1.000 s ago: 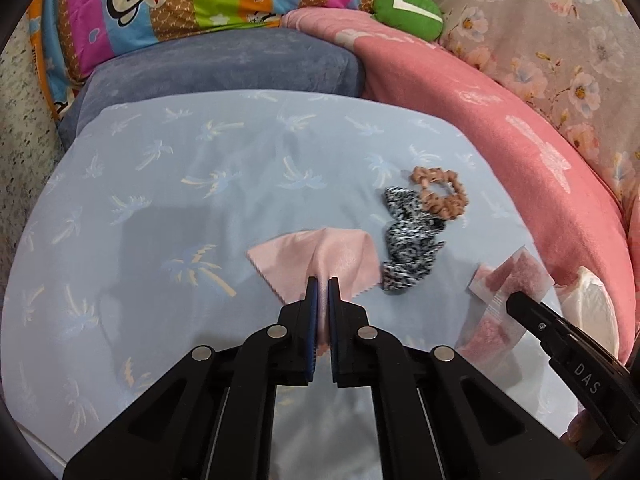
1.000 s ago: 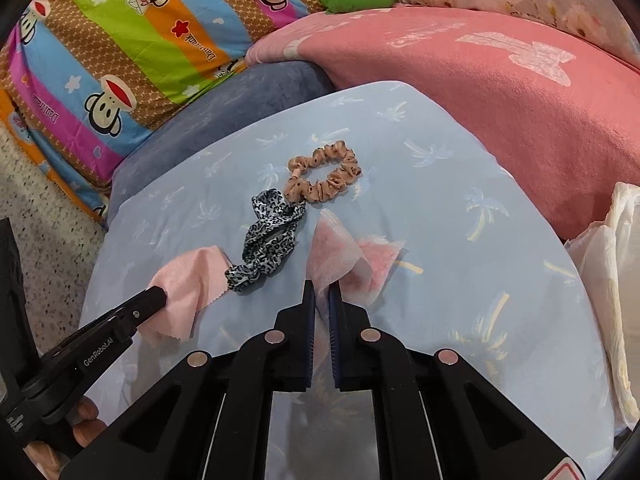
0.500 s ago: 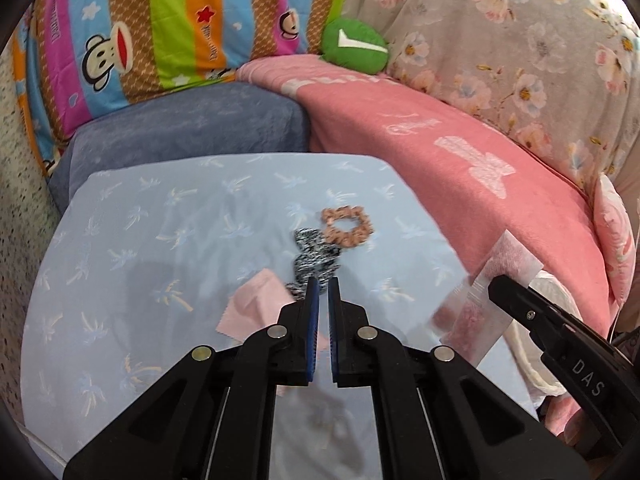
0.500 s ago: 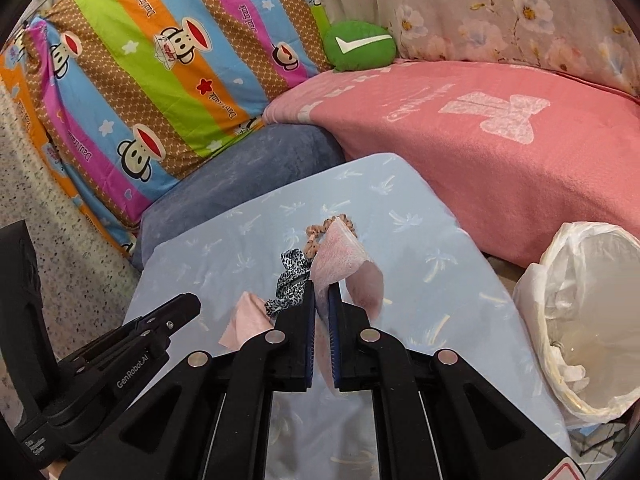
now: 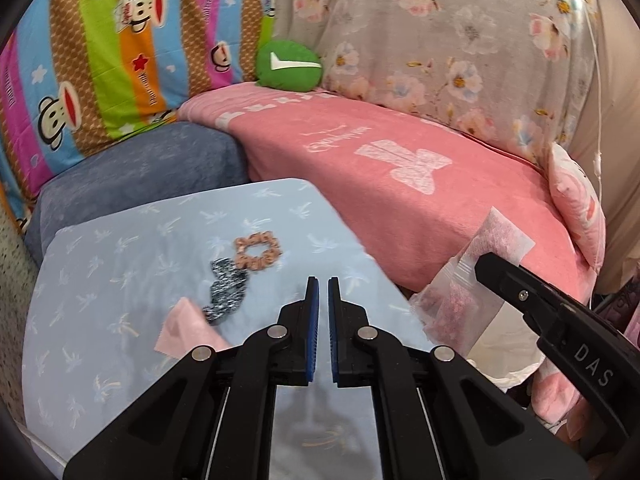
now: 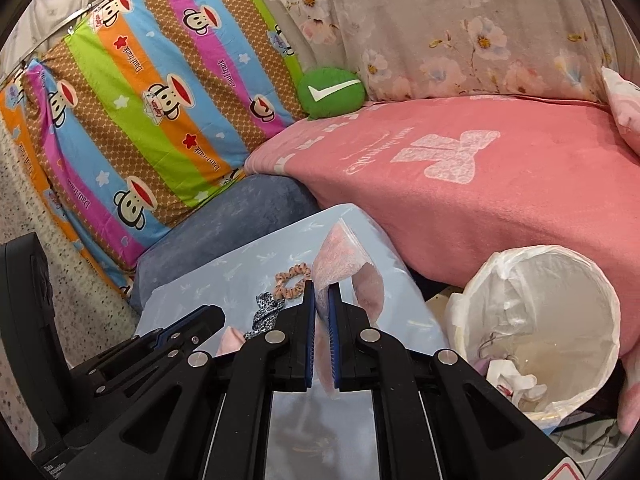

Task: Collect trash
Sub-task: 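Carry the clear plastic bag over the bin and open the right tool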

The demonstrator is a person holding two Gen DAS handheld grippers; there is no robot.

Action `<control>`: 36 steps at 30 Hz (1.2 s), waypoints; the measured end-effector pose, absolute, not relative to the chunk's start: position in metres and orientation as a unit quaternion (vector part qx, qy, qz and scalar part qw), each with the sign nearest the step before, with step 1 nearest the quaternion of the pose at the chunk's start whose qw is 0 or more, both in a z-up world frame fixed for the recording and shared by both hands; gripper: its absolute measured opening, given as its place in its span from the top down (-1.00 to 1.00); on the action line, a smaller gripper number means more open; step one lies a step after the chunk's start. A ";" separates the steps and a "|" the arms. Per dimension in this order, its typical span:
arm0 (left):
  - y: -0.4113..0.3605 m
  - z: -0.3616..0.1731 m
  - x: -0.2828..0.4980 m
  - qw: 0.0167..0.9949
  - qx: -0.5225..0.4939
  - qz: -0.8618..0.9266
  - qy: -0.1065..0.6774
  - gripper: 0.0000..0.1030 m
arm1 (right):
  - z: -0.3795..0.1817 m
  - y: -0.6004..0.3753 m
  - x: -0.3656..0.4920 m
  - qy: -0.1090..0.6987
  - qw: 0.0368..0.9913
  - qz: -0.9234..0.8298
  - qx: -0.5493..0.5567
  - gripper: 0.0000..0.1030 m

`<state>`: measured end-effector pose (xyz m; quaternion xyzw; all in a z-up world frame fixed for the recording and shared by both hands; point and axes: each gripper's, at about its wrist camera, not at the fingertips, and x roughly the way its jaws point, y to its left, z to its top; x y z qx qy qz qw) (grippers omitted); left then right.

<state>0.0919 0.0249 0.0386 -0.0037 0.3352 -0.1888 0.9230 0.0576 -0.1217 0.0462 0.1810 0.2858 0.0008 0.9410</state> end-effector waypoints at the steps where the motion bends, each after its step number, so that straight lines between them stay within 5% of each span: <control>1: 0.018 0.040 0.090 0.922 -0.001 -0.195 0.334 0.90 | 0.047 -0.127 0.055 0.283 0.941 -0.004 0.183 0.88; 36: -0.129 0.027 0.072 0.864 0.045 -0.346 0.362 0.89 | 0.011 -0.279 -0.003 0.265 0.918 -0.126 0.265 0.88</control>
